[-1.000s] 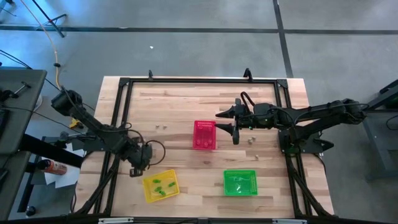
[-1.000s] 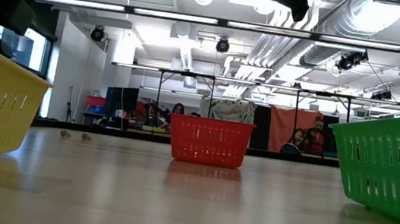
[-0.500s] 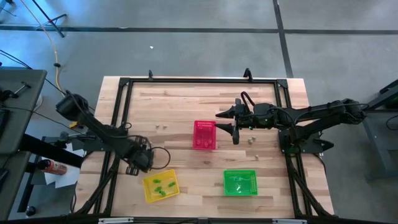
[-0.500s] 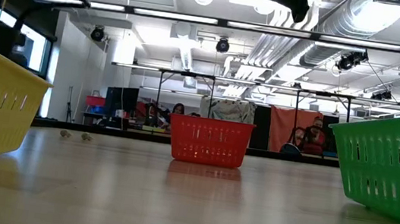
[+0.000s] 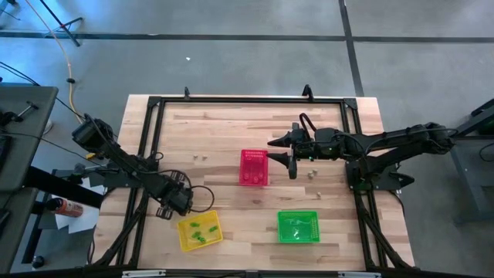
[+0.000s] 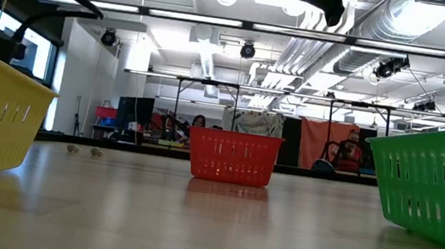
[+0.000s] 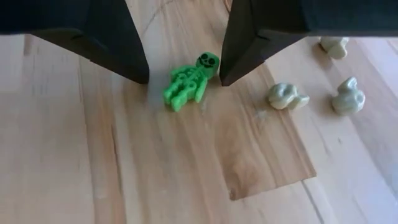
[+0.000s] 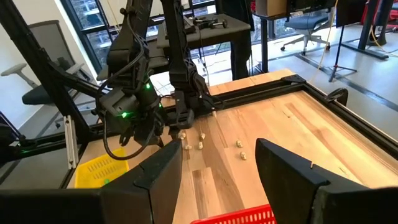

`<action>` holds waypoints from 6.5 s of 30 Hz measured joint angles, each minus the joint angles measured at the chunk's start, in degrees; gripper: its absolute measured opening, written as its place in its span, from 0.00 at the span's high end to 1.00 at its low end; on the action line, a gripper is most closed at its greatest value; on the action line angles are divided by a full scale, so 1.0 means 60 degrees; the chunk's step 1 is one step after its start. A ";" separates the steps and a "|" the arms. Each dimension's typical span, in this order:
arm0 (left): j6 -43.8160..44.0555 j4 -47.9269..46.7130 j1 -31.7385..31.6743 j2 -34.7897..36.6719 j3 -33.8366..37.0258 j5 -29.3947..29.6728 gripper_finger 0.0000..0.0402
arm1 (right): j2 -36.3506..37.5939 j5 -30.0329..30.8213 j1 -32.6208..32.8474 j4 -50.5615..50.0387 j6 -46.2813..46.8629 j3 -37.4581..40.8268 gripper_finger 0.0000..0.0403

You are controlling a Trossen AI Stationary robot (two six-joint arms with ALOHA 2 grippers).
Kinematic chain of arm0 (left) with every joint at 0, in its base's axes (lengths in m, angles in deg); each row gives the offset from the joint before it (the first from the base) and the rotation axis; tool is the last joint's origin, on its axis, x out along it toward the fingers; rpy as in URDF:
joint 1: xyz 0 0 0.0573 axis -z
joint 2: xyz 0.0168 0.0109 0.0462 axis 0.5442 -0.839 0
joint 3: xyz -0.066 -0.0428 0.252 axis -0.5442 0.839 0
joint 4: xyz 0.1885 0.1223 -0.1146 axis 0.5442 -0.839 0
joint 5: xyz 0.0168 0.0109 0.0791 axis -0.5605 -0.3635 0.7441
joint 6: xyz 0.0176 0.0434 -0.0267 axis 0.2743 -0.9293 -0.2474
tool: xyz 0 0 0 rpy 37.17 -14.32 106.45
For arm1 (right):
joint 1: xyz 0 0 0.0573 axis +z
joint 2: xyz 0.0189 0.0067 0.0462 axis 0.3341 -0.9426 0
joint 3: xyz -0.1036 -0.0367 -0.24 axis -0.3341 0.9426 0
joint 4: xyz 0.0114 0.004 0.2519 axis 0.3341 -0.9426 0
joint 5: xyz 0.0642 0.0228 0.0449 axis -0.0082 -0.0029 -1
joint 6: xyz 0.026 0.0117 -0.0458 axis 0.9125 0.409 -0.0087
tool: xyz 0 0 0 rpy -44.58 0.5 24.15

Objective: Sort Halloween decoration
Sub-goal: Put the green skeleton toy into the yellow bin, then put the white skull toy into the green bin

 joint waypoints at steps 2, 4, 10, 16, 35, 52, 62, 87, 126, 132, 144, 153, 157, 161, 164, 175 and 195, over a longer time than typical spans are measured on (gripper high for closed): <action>-0.0120 0.0043 -0.0005 0.0000 0.0001 -0.0082 0.53 | 0.0000 0.0000 0.0000 0.0000 0.0002 0.0000 0.51; -0.0200 0.0087 -0.0005 -0.0001 0.0005 -0.0145 0.55 | 0.0000 0.0000 0.0000 0.0000 0.0004 0.0000 0.51; -0.0293 0.0272 -0.0076 -0.0011 0.0019 -0.0462 0.62 | 0.0000 -0.0004 0.0007 0.0000 0.0107 0.0000 0.51; -0.0310 0.0346 -0.0266 -0.0023 0.0023 -0.0710 0.67 | 0.0000 -0.0006 0.0007 0.0000 0.0180 0.0004 0.51; -0.0258 0.0307 -0.0624 -0.0033 0.0023 -0.1248 0.96 | 0.0000 -0.0009 0.0007 0.0000 0.0401 0.0004 0.51; 0.1426 0.1965 -0.0906 0.1264 -0.0353 -0.0743 0.99 | 0.0000 -0.0007 0.0007 -0.0139 0.0273 0.0004 0.51; 0.0156 0.6451 -0.3297 0.2007 -0.1322 0.1425 0.99 | 0.0000 -0.0010 0.0004 0.0062 0.0056 0.0004 0.51; -0.1360 1.0915 -0.5819 0.2011 -0.2196 0.0822 0.99 | 0.0000 -0.0106 0.0007 0.1089 -0.1028 0.0004 0.51; 0.1229 0.1015 0.1183 -0.2694 -0.4210 -0.0134 0.97 | 0.0004 -0.0005 0.0000 -0.0222 -0.0996 0.0007 0.51; 0.0954 0.1123 0.0994 -0.2911 -0.4214 -0.0130 0.93 | 0.0004 -0.0004 0.0000 -0.0229 -0.0852 0.0007 0.51; 0.0738 0.1123 0.0546 -0.2914 -0.4214 -0.0271 0.89 | 0.0004 -0.0001 0.0000 -0.0437 -0.0854 0.0007 0.51; 0.0740 0.1149 0.0433 -0.2914 -0.4214 -0.0960 0.74 | 0.0004 -0.0004 0.0000 -0.0437 -0.0853 0.0007 0.51; 0.0742 0.1107 0.0333 -0.2664 -0.4276 -0.1051 0.66 | 0.0004 -0.0004 0.0000 -0.0442 -0.0874 0.0007 0.51; 0.0853 0.1001 -0.0138 -0.1828 -0.4287 -0.1022 0.59 | 0.0004 0.0000 0.0000 -0.0506 -0.0929 0.0007 0.51; 0.0882 0.0814 -0.0664 -0.0794 -0.4287 -0.0737 0.56 | 0.0004 -0.0001 0.0000 -0.0509 -0.0929 0.0007 0.51; -0.0842 0.2890 -0.3733 0.2902 -0.4256 0.3224 0.55 | 0.0004 -0.0007 0.0000 0.0409 -0.0854 0.0007 0.51; -0.1296 1.1131 -0.5018 0.2417 -0.1562 0.1757 0.55 | 0.0004 -0.0011 0.0015 0.1166 -0.0815 0.0007 0.51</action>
